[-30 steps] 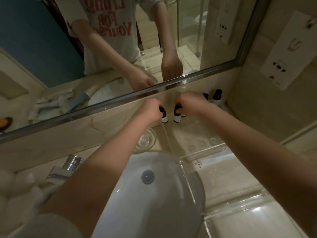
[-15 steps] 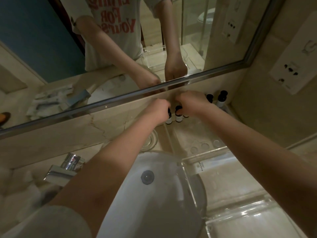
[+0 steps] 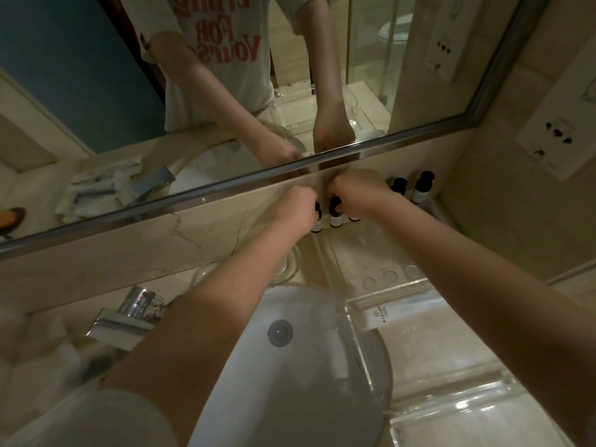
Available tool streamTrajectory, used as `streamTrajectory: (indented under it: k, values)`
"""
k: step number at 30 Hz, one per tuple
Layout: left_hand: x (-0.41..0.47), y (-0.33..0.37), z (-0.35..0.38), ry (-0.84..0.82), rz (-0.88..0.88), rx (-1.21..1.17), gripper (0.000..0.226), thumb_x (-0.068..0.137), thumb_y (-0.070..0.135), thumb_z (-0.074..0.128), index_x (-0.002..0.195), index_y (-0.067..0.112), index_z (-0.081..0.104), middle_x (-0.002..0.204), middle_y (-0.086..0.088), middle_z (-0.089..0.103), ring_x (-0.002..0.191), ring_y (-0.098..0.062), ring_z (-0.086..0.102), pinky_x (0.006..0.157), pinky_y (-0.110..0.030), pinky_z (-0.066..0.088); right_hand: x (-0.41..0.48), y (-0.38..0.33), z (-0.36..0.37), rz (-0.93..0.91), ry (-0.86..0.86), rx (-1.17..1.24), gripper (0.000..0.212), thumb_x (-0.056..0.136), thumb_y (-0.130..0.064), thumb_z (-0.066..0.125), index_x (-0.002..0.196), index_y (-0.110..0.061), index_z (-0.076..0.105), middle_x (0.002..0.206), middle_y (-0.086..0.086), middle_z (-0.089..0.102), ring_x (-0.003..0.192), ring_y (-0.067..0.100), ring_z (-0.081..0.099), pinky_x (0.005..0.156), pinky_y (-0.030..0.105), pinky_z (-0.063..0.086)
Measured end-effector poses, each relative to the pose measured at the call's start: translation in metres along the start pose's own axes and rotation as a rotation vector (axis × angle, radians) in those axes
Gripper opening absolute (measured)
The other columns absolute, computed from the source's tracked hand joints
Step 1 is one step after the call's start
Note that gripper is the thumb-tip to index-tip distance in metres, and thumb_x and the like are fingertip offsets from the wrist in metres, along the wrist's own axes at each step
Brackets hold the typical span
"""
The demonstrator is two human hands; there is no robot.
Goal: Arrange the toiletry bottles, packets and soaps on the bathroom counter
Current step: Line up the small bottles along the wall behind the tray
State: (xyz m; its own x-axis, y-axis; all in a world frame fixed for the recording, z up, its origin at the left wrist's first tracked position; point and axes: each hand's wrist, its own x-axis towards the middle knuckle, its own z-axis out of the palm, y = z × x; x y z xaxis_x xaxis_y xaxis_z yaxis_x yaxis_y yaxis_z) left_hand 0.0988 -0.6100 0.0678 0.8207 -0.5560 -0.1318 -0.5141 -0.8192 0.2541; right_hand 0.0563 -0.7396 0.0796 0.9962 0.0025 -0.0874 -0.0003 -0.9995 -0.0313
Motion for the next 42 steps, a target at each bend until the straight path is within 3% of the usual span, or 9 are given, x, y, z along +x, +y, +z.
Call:
streamTrajectory:
  k: [13,19,28,34,42]
  values:
    - [-0.001,0.005,0.003,0.042,-0.032,-0.04,0.016,0.089,0.015,0.057,0.099,0.005,0.065,0.104,-0.018,0.063,0.096,-0.034,0.061,0.072,-0.035,0.046,0.003,0.0,0.004,0.0,0.034,-0.025,0.015,0.088,-0.02,0.057,0.098,-0.019,0.067,0.092,0.002,0.064,0.079,0.021,0.055,0.066,0.031,0.042]
    - [-0.001,0.005,0.003,0.043,-0.03,-0.094,0.017,0.087,0.014,0.059,0.098,0.005,0.068,0.104,-0.017,0.065,0.096,-0.034,0.062,0.077,-0.035,0.05,0.002,0.004,0.005,0.005,0.017,-0.038,0.016,0.088,-0.019,0.058,0.1,-0.02,0.068,0.097,0.004,0.065,0.09,0.024,0.06,0.067,0.03,0.039]
    - [-0.002,0.005,0.004,0.037,-0.029,-0.118,0.016,0.087,0.013,0.059,0.097,0.005,0.068,0.102,-0.016,0.066,0.093,-0.031,0.063,0.07,-0.031,0.045,0.002,0.005,0.003,-0.004,0.026,-0.039,0.016,0.088,-0.019,0.058,0.1,-0.02,0.068,0.096,0.004,0.065,0.09,0.024,0.06,0.067,0.031,0.039]
    - [-0.002,0.008,0.003,0.024,-0.003,-0.114,0.017,0.087,0.013,0.058,0.098,0.004,0.068,0.103,-0.018,0.065,0.095,-0.033,0.062,0.075,-0.035,0.05,0.002,0.005,0.002,0.0,0.013,-0.01,0.016,0.087,-0.022,0.057,0.098,-0.02,0.069,0.096,0.005,0.065,0.088,0.025,0.06,0.065,0.029,0.035]
    - [-0.002,0.014,0.004,0.052,-0.016,-0.036,0.016,0.09,0.012,0.056,0.099,0.003,0.065,0.105,-0.019,0.063,0.097,-0.034,0.061,0.069,-0.033,0.042,0.003,0.006,0.006,0.013,0.01,0.015,0.017,0.088,-0.021,0.055,0.098,-0.02,0.069,0.097,0.005,0.066,0.088,0.026,0.061,0.065,0.031,0.037]
